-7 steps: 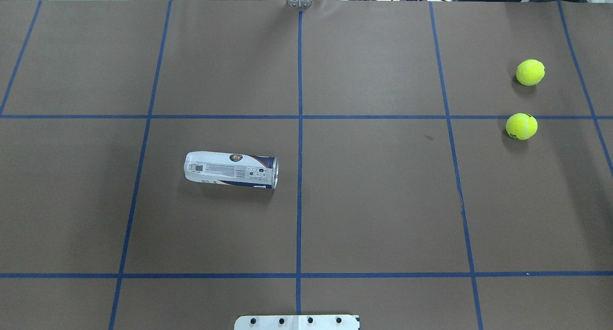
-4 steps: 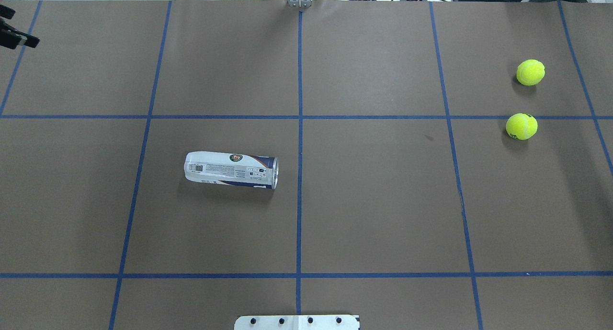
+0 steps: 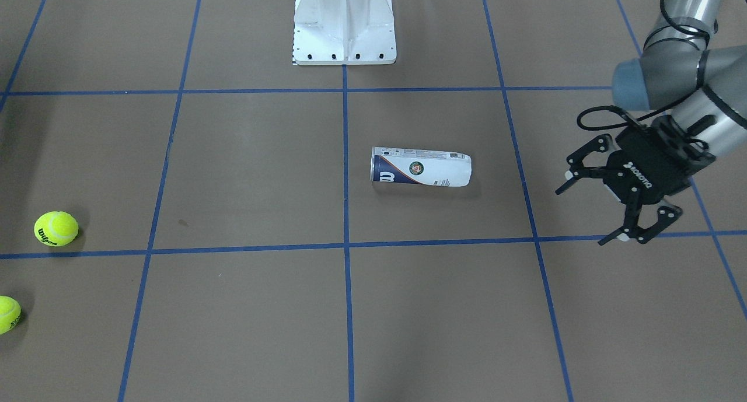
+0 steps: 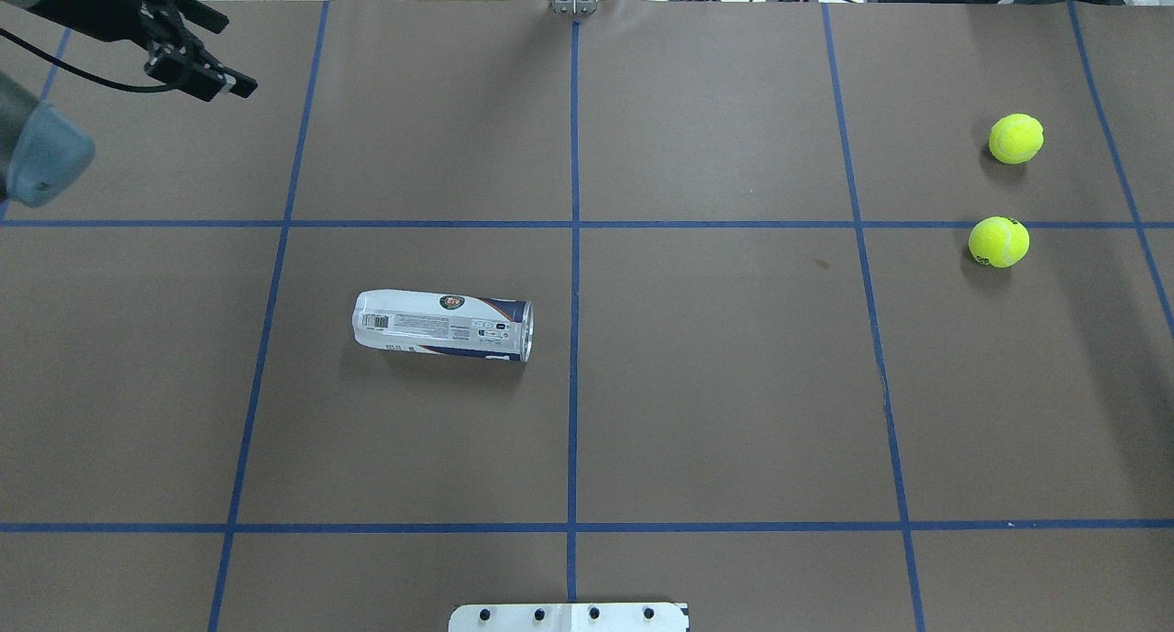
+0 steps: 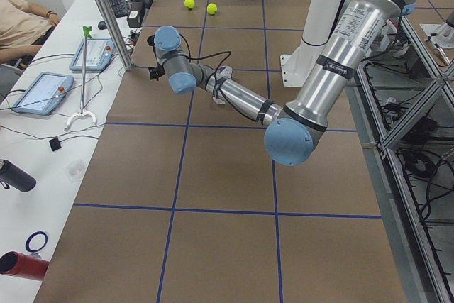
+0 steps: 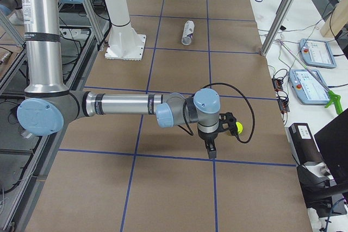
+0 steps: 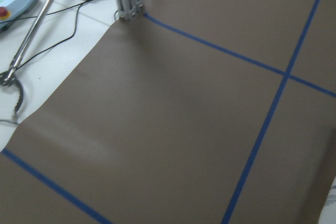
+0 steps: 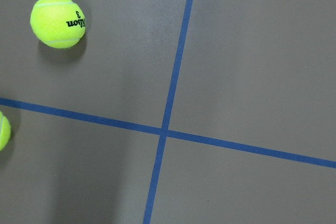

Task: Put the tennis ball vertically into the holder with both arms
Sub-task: 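Move the left gripper down toward the white-and-blue can lying on its side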

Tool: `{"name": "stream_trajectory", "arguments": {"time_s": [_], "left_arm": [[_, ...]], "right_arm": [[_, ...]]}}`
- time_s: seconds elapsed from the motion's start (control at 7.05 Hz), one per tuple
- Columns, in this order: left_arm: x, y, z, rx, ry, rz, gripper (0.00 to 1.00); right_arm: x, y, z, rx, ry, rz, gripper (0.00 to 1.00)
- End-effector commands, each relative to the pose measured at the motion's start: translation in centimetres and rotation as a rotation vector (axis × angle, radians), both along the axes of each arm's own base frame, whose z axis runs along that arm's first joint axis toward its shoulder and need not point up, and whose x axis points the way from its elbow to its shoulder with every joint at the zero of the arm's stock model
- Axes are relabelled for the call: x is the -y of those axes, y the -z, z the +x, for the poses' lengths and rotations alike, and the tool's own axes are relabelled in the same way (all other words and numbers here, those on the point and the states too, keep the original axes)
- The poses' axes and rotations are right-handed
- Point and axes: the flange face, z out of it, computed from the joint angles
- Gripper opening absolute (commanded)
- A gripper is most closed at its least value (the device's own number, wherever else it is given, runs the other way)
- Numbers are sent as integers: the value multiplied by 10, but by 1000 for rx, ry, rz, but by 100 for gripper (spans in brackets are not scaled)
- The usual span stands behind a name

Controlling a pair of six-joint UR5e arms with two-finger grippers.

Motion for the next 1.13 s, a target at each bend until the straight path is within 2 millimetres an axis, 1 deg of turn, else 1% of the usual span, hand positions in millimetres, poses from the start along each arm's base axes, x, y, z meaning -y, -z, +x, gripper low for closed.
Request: {"name": "stream_trajectory", "arguments": {"time_s": [0.0, 0.14, 0.28, 0.43, 0.57, 0.71, 0.85, 0.99], "left_arm": [[-22, 33, 60, -32, -99, 77, 99], [-33, 52, 83, -47, -133, 105, 99], [-50, 66, 114, -62, -186, 124, 99], [-68, 75, 140, -72, -232, 134, 99], [-83, 77, 161, -76, -273, 137, 99], [-96, 85, 180, -83, -309, 149, 99], [-104, 85, 190, -79, -339, 193, 99], [-108, 85, 195, -74, -356, 222, 99]], "right_arm": [[0, 0, 0, 0, 0, 1, 100], [0, -2, 0, 0, 0, -2, 100], [0, 0, 0, 0, 0, 1, 100], [0, 1, 0, 2, 0, 1, 100], [0, 1, 0, 2, 0, 1, 100], [0, 0, 0, 2, 0, -1, 100], [0, -1, 0, 2, 0, -2, 100], [-1, -1, 0, 2, 0, -2, 100]]}}
